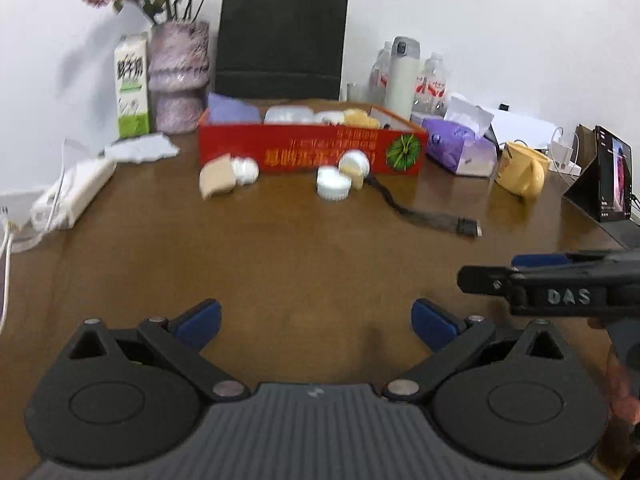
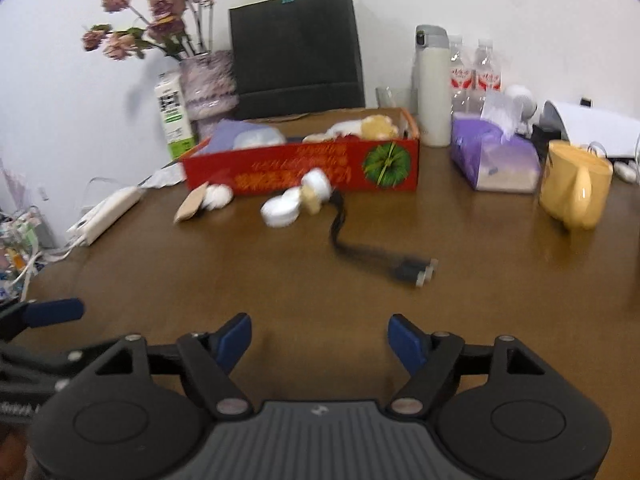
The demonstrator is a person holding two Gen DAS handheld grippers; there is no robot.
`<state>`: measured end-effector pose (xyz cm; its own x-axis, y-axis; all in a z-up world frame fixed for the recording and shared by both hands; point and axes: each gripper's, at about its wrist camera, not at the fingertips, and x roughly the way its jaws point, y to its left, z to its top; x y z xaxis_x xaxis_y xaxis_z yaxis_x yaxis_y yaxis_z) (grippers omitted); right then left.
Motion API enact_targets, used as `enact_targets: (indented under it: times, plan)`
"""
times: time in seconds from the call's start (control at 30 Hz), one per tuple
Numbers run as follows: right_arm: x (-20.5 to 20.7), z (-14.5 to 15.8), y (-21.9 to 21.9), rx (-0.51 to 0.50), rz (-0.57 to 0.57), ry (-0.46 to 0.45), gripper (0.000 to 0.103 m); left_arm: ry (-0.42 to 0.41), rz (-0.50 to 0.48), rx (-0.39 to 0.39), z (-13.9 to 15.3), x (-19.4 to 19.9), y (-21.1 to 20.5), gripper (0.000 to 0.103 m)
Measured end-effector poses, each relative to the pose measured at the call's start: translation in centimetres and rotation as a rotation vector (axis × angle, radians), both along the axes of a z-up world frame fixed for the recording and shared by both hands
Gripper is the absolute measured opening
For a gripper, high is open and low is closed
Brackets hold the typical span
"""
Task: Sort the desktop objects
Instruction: 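Withdraw both grippers from the box back over the table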
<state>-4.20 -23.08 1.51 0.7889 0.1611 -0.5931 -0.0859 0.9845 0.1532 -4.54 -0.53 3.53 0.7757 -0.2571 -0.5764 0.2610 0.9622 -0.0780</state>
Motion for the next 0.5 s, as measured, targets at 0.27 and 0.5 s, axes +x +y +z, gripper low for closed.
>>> enact_targets:
  times: [0.27,0.5]
  plan:
    - [-2.0,-0.2,0.7,-0.014,0.015,-0.053,0.089,-0.005,0.021,-0.050,-0.9,-0.6,0.6,0.103]
    - [-1.5,0.2,-0.6,0.047,-0.044,-0.080,0.089,0.016,0.009,-0.012,-1.1,-0.4,-0.1,0.103]
